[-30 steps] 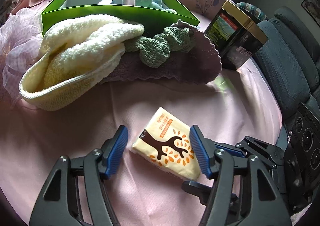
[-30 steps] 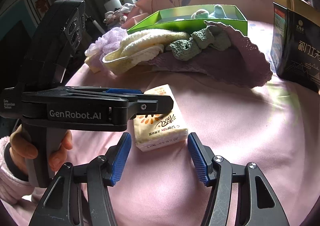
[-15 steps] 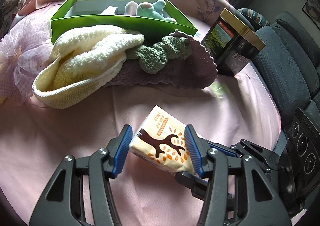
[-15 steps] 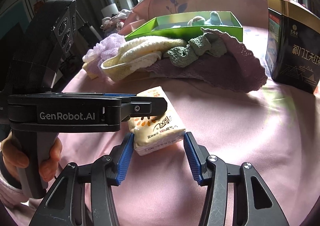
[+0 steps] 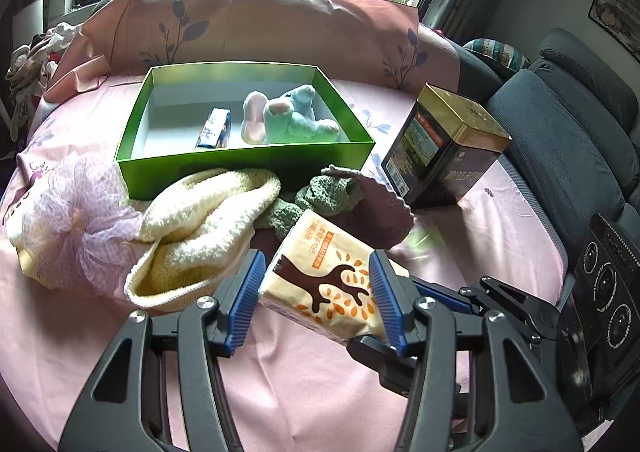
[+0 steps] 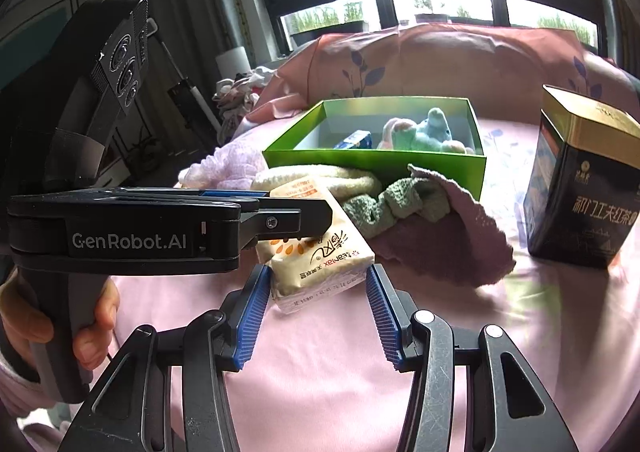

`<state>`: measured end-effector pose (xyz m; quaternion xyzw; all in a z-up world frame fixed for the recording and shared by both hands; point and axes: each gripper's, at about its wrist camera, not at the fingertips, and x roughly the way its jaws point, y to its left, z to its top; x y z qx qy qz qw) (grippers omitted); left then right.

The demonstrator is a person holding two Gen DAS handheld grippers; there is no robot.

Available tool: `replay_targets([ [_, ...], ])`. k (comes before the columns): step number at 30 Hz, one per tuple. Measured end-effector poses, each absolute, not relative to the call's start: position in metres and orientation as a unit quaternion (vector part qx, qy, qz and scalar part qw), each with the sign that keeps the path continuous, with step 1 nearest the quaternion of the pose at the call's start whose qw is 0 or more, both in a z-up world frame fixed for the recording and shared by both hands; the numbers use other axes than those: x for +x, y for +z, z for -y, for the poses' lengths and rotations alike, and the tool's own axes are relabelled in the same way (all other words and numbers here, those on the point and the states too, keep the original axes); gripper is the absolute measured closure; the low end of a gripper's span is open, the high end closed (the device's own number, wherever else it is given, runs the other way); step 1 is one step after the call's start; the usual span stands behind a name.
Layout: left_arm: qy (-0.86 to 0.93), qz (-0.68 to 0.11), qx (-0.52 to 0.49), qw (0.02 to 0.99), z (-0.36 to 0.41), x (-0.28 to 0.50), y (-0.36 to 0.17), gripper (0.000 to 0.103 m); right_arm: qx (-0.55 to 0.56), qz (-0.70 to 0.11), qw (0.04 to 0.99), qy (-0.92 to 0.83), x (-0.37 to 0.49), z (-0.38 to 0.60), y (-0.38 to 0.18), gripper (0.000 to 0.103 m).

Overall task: Organize soft objects
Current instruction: 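Grasp the tissue pack with the right gripper and lift it, then place the tissue pack into the green box and open the right gripper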

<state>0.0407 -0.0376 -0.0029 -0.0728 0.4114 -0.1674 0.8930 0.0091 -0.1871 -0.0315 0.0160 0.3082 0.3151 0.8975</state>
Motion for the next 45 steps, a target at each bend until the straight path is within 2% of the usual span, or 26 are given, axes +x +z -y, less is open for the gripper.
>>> replay_targets([
  [20,-0.142,-0.37,-0.079,0.915,0.012,0.143,0.054,0.051,0.008,-0.243,0.915,0.322,0.111,0.165,0.017,0.051],
  [28,-0.123,-0.387,-0.081,0.91,0.004,0.195,0.044,0.051,0.017,-0.263,0.91,0.321,0.161,0.154,0.009,0.051],
  [37,-0.094,-0.433,-0.078,0.893,0.005,0.237,0.009,0.05,-0.01,-0.316,0.906,0.281,0.203,0.128,-0.011,0.051],
  [40,-0.079,-0.443,-0.08,0.89,-0.002,0.244,0.004,0.045,-0.011,-0.328,0.906,0.266,0.209,0.13,-0.014,0.051],
  [43,-0.062,-0.443,-0.088,0.89,-0.017,0.241,0.006,0.014,-0.012,-0.325,0.912,0.251,0.205,0.141,-0.012,0.05],
  [44,-0.058,-0.44,-0.093,0.891,-0.022,0.239,0.007,0.008,-0.006,-0.325,0.912,0.25,0.202,0.147,-0.011,0.048],
  [45,-0.054,-0.44,-0.098,0.891,-0.027,0.236,0.009,0.006,-0.001,-0.326,0.912,0.247,0.199,0.153,-0.01,0.043],
])
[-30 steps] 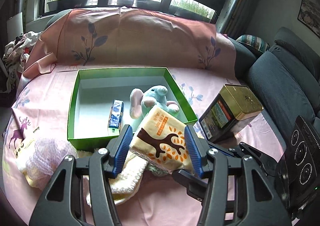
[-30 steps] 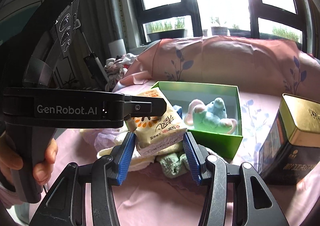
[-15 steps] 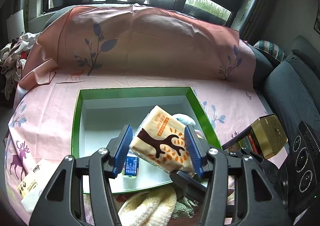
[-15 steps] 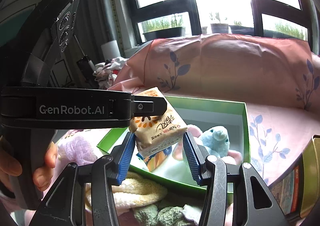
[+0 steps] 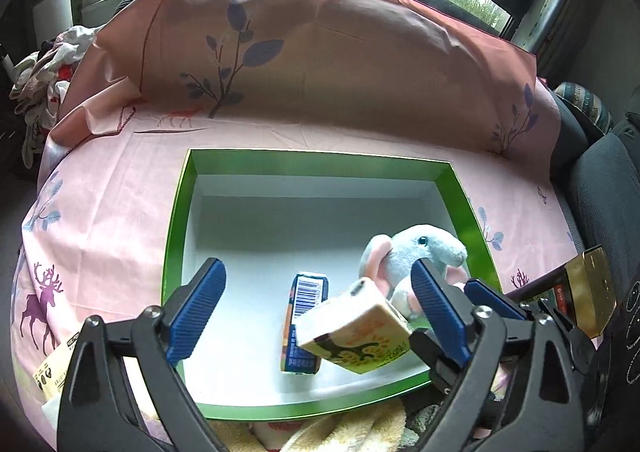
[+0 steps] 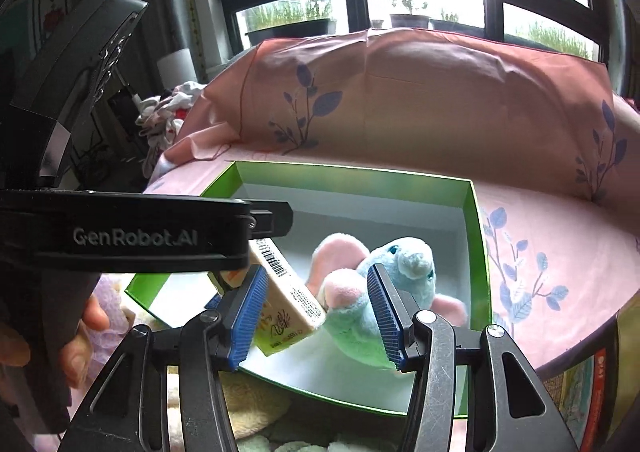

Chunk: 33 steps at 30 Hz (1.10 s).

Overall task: Organize soft objects
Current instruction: 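Place the tissue pack into the green box and open the right gripper, then grasp the cream knitted towel with the right gripper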

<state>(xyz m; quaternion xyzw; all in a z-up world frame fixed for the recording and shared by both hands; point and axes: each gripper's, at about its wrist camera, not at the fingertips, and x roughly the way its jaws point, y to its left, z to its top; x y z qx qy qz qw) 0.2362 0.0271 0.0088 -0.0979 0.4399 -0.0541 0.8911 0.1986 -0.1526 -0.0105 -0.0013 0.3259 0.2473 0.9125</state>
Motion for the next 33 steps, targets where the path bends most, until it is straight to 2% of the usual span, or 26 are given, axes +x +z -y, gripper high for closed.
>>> replay_targets([
  [5,-0.037,-0.438,-0.111,0.891,-0.047,0.216,0.018,0.005,0.004,-0.321,0.916,0.241,0.177,0.172,-0.004,0.041],
  [7,-0.039,-0.437,-0.117,0.891,-0.053,0.203,0.021,0.001,0.008,-0.319,0.916,0.245,0.165,0.178,-0.001,0.041],
  [13,-0.049,-0.434,-0.124,0.891,-0.057,0.158,0.023,0.001,0.026,-0.325,0.905,0.273,0.125,0.185,-0.002,0.041],
  [20,-0.031,-0.44,-0.118,0.89,-0.061,0.099,0.002,0.001,0.008,-0.353,0.883,0.309,0.08,0.165,-0.021,0.04],
  [24,-0.016,-0.443,-0.149,0.884,-0.077,0.066,-0.016,0.001,0.014,-0.378,0.864,0.332,0.065,0.15,-0.038,0.041],
  [33,0.02,-0.464,-0.205,0.862,-0.121,0.015,-0.054,0.001,0.001,-0.365,0.869,0.333,0.06,0.115,-0.043,0.041],
])
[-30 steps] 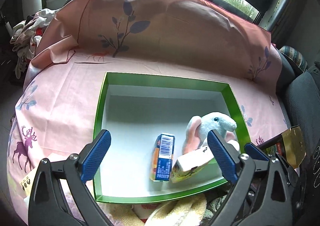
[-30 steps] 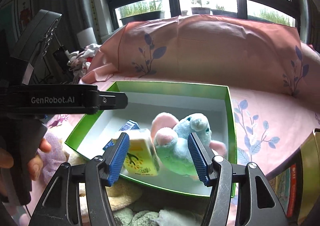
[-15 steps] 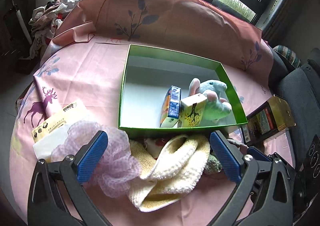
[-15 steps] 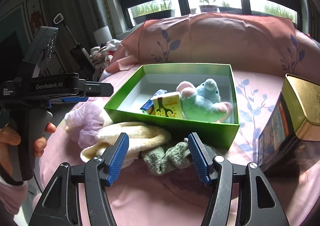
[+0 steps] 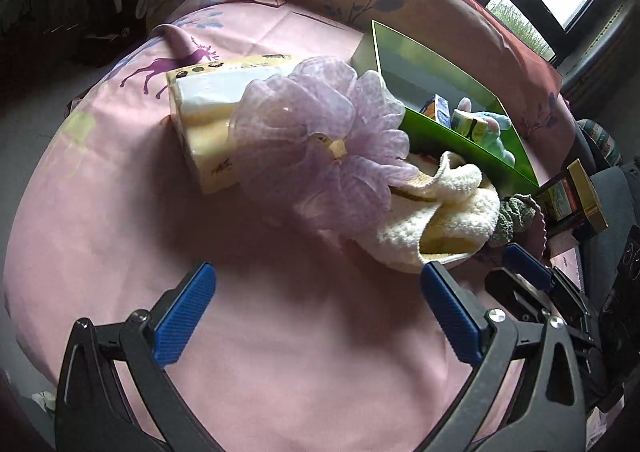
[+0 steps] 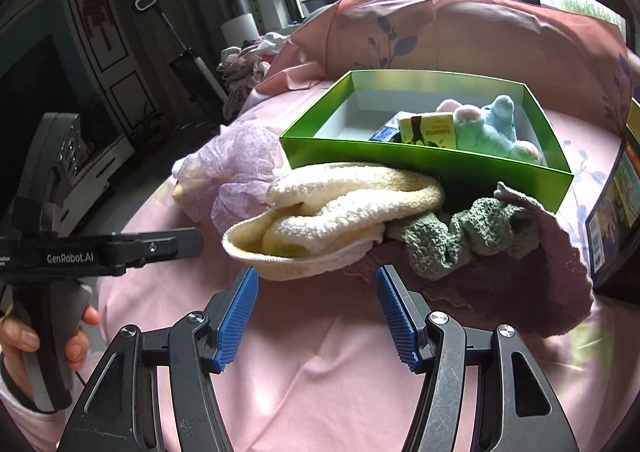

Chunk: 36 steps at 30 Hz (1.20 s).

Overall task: Organize soft objects
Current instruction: 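Grasp the cream knitted towel with the right gripper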

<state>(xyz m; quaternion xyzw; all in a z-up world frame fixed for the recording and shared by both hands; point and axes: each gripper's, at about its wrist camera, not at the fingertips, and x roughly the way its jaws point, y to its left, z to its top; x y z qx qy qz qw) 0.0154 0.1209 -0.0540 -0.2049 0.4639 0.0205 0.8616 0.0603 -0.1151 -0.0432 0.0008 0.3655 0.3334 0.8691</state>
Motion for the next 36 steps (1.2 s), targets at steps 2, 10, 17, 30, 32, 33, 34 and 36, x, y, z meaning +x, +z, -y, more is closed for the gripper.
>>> replay_targets([
  [2,0.023,-0.462,-0.213,0.861,-0.127,0.012,-0.055,0.001,0.007,-0.365,0.87,0.333,0.068,0.108,-0.041,0.041],
  [10,0.017,-0.455,-0.218,0.863,-0.135,0.009,-0.054,0.001,-0.027,-0.363,0.88,0.306,0.085,0.085,-0.042,0.097],
  [17,0.01,-0.449,-0.237,0.861,-0.142,0.007,-0.05,0.001,0.037,-0.258,0.897,0.358,0.043,0.12,0.03,0.097],
  [30,-0.067,-0.471,-0.219,0.852,-0.083,0.003,-0.047,0.001,0.024,-0.379,0.861,0.339,-0.026,0.191,-0.019,0.097],
  [32,-0.083,-0.489,-0.205,0.844,-0.065,0.009,-0.056,0.001,0.023,-0.41,0.855,0.316,-0.026,0.201,-0.039,0.096],
  [33,-0.091,-0.497,-0.196,0.84,-0.054,0.01,-0.06,0.001,0.026,-0.42,0.855,0.303,-0.025,0.207,-0.046,0.094],
  [34,-0.095,-0.506,-0.184,0.838,-0.043,0.012,-0.064,0.001,0.029,-0.429,0.855,0.292,-0.024,0.212,-0.053,0.087],
  [36,-0.097,-0.517,-0.16,0.835,-0.025,0.015,-0.072,0.001,0.039,-0.436,0.856,0.276,-0.021,0.22,-0.061,0.062],
])
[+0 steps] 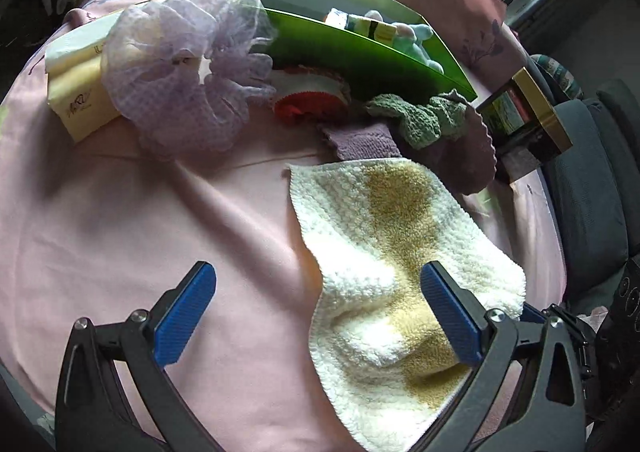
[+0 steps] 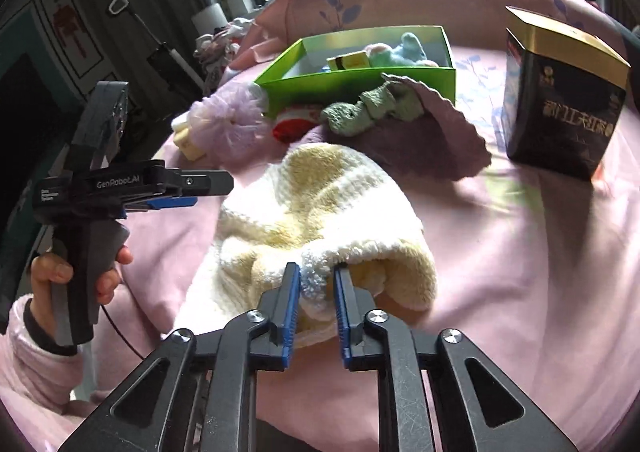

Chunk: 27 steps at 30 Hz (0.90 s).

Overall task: Organize soft objects
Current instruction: 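Grasp the cream knitted towel with the right gripper, then carry the cream towel over the green box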

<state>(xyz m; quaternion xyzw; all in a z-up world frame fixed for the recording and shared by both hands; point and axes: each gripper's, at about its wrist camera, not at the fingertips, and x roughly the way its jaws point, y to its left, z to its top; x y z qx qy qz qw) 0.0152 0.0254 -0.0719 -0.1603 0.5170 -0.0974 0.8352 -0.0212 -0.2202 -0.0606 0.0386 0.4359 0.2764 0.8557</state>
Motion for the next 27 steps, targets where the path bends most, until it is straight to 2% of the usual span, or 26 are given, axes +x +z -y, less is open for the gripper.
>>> replay_targets([
  [1,-0.097,-0.522,-0.152,0.834,-0.018,0.017,-0.075,0.001,0.045,-0.438,0.855,0.274,-0.02,0.223,-0.063,0.044],
  [2,-0.098,-0.527,-0.145,0.832,-0.012,0.018,-0.077,0.001,0.049,-0.437,0.856,0.273,-0.021,0.224,-0.065,0.04],
  [6,-0.101,-0.532,-0.135,0.83,-0.001,0.022,-0.085,0.004,0.046,-0.438,0.856,0.272,-0.018,0.222,-0.072,0.04],
  [7,-0.106,-0.528,-0.14,0.831,0.0,0.021,-0.085,0.011,0.049,-0.44,0.853,0.275,-0.017,0.221,-0.075,0.04],
  [8,-0.11,-0.527,-0.14,0.831,0.001,0.02,-0.085,0.023,0.054,-0.441,0.852,0.277,-0.015,0.22,-0.077,0.04],
  [10,-0.113,-0.529,-0.132,0.831,0.006,0.022,-0.085,0.041,0.062,-0.443,0.849,0.281,-0.011,0.218,-0.081,0.04],
  [12,-0.126,-0.53,-0.135,0.828,0.008,0.02,-0.085,0.055,0.062,-0.44,0.849,0.285,-0.01,0.216,-0.083,0.04],
  [14,-0.144,-0.532,-0.153,0.82,0.007,0.02,-0.087,0.083,0.057,-0.441,0.849,0.284,-0.008,0.213,-0.085,0.04],
  [15,-0.155,-0.536,-0.168,0.812,0.006,0.021,-0.09,0.088,0.056,-0.44,0.85,0.283,-0.007,0.213,-0.085,0.04],
  [16,-0.161,-0.538,-0.179,0.808,0.006,0.021,-0.091,0.09,0.057,-0.439,0.851,0.282,-0.006,0.213,-0.086,0.04],
  [18,-0.165,-0.538,-0.194,0.804,0.002,0.019,-0.091,0.091,0.053,-0.437,0.851,0.286,-0.006,0.212,-0.086,0.049],
  [20,-0.175,-0.533,-0.204,0.802,0.002,0.017,-0.088,0.092,0.049,-0.434,0.851,0.293,-0.007,0.211,-0.086,0.07],
  [22,-0.188,-0.527,-0.208,0.802,0.005,0.014,-0.083,0.092,0.049,-0.433,0.85,0.295,-0.006,0.209,-0.087,0.078],
  [27,-0.199,-0.507,-0.189,0.817,0.013,0.007,-0.063,0.093,0.052,-0.407,0.859,0.307,-0.011,0.206,-0.074,0.082],
])
